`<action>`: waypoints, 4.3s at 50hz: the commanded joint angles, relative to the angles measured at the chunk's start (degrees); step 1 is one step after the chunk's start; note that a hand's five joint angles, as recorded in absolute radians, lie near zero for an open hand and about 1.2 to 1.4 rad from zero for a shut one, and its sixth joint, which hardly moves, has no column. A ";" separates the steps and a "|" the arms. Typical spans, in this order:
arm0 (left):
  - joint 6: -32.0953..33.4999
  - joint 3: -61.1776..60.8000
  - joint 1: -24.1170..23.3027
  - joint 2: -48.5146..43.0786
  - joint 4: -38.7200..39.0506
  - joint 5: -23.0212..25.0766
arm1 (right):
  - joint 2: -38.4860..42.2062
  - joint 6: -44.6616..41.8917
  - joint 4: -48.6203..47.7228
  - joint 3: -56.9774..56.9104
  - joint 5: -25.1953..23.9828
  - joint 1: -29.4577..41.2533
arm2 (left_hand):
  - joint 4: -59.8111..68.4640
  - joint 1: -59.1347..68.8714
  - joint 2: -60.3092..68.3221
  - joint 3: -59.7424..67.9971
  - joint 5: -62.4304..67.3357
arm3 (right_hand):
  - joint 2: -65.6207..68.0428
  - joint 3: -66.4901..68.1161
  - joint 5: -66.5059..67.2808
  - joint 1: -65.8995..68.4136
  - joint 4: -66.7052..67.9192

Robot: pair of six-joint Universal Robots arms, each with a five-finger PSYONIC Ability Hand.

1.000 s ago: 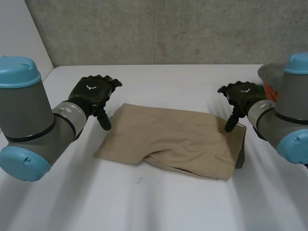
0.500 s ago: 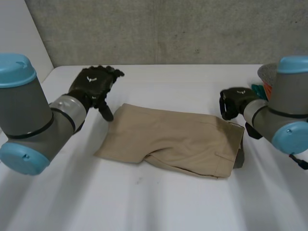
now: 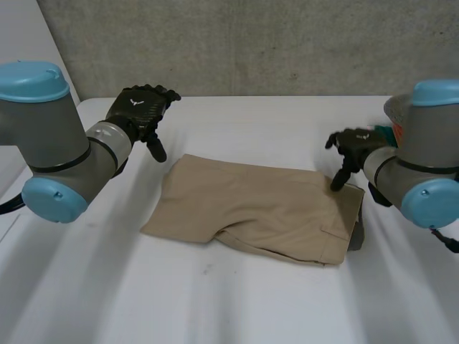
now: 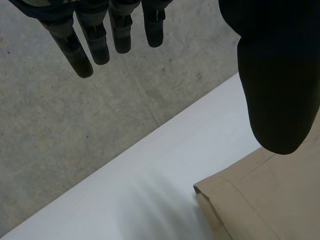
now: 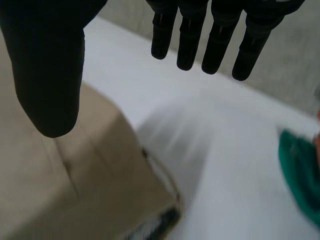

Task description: Fold the laundry.

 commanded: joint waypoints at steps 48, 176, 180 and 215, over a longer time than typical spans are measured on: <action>15.56 11.36 -5.80 -13.89 -2.23 3.35 | -38.01 -15.18 -5.59 20.04 -15.10 12.10 | 31.76 32.10 31.43 31.16 30.31 | 55.94 55.58 58.30 55.73 56.79; 20.58 31.34 1.67 -18.93 5.35 -10.97 | 4.91 -15.11 -37.63 -9.77 10.06 10.08 | -1.37 -1.03 -1.70 -1.97 -2.82 | -14.06 -14.42 -11.70 -14.27 -13.21; 19.96 22.19 0.97 -10.57 -0.02 -12.21 | -1.08 -14.04 -25.39 -6.52 5.84 9.20 | -1.37 -1.03 -1.70 -1.97 -2.82 | -14.06 -14.42 -11.70 -14.27 -13.21; 5.28 -40.14 -8.79 27.42 -18.58 -7.29 | -20.51 -27.57 -22.63 45.87 -17.55 4.10 | 21.07 21.41 20.74 20.47 19.62 | 12.86 12.50 15.22 12.65 13.71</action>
